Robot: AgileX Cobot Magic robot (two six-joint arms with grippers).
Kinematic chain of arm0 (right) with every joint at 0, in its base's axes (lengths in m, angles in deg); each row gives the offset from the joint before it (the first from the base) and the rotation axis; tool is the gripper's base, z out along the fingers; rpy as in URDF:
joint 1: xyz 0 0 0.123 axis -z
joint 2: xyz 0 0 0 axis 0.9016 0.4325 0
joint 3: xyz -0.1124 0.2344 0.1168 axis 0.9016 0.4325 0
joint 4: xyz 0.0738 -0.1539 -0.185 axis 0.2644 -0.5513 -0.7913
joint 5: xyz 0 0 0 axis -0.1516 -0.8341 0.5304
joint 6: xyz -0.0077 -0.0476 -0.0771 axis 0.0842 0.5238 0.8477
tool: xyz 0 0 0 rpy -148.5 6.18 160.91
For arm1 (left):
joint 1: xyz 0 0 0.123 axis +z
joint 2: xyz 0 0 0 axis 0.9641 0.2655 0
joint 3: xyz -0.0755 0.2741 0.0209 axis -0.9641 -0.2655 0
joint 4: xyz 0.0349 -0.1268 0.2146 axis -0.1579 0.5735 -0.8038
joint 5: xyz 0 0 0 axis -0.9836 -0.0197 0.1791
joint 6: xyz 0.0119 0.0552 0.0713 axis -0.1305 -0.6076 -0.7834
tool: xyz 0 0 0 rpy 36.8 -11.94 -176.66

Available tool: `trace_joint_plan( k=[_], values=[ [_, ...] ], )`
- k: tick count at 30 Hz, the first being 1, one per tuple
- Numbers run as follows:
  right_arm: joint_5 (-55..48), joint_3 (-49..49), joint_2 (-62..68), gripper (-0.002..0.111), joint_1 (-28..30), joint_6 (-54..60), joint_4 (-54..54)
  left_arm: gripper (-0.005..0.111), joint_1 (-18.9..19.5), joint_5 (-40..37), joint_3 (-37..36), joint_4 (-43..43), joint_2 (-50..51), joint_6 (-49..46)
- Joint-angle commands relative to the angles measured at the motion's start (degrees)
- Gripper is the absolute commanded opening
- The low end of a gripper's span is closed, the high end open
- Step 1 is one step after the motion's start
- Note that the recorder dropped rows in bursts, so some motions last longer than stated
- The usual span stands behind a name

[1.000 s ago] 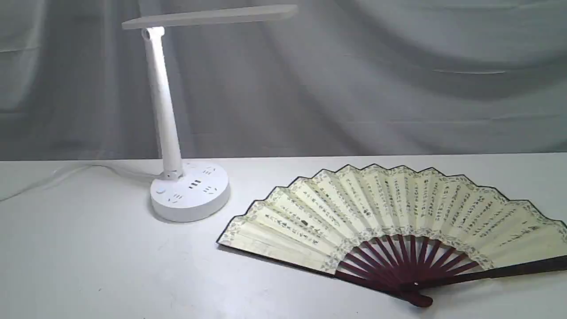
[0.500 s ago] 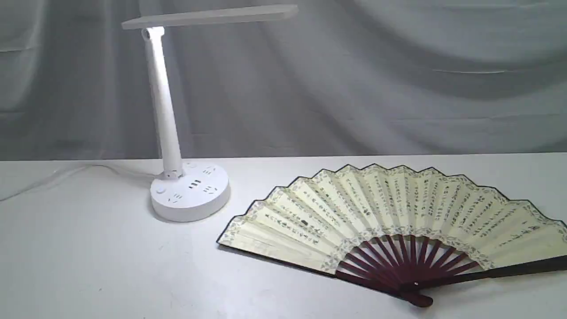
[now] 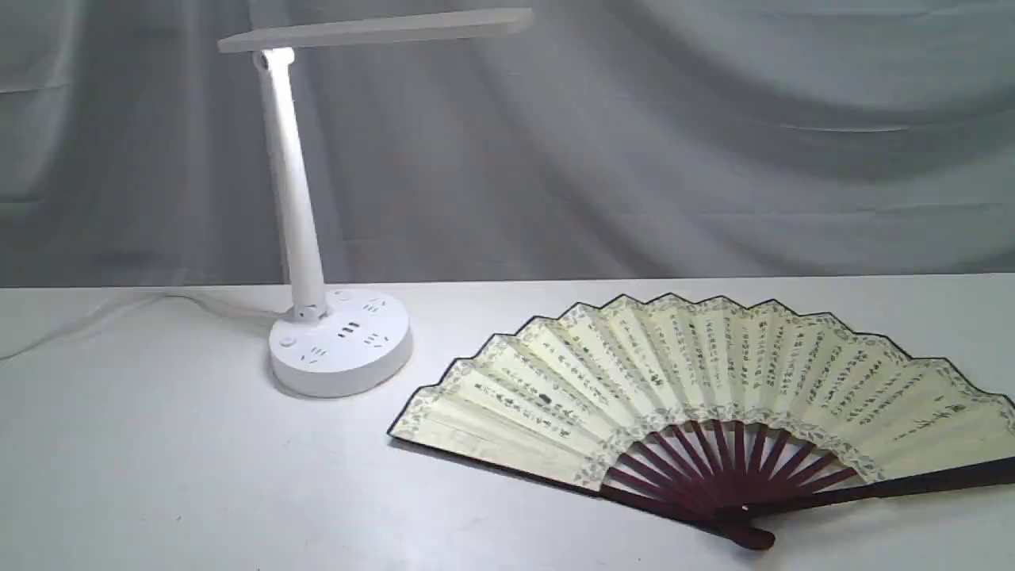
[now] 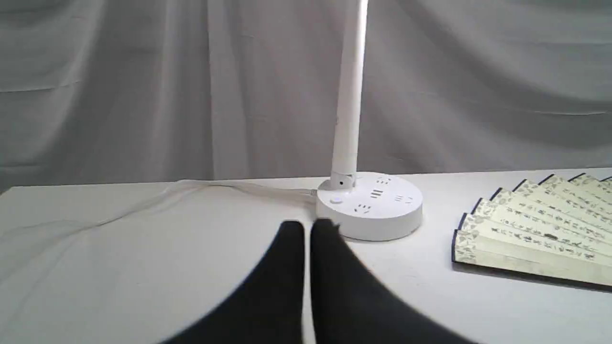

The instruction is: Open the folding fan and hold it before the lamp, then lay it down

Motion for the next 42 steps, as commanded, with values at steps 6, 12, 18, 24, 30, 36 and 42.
trace_joint_plan(
  k=[6,12,18,24,30,36,42],
  values=[
    [0.6,0.2,-0.3,0.0,-0.1,-10.5,-8.1,0.002,0.1,-0.1,-0.3,-0.2,-0.2,0.1],
    [1.0,0.2,-0.3,0.0,-0.1,-10.4,-5.8,0.002,0.1,-0.1,-0.3,-0.2,-0.2,0.1],
    [1.0,0.2,-0.3,0.0,-0.1,-10.7,-5.4,0.002,0.1,-0.1,-0.3,-0.2,-0.2,0.1],
    [1.0,0.2,-0.3,0.0,-0.1,-10.8,-3.3,0.002,0.1,-0.1,-0.3,-0.2,-0.2,0.1],
    [1.0,0.2,-0.3,0.0,-0.1,-10.7,-3.3,0.002,0.1,-0.1,-0.3,-0.2,-0.2,0.1],
    [1.0,0.2,-0.3,0.0,-0.1,-10.7,-3.3,0.002,0.1,-0.1,-0.3,-0.2,-0.2,0.1],
    [1.0,0.2,-0.3,0.0,-0.1,-10.7,-3.3,0.002,0.1,-0.1,-0.3,-0.2,-0.2,0.1]
  ],
)
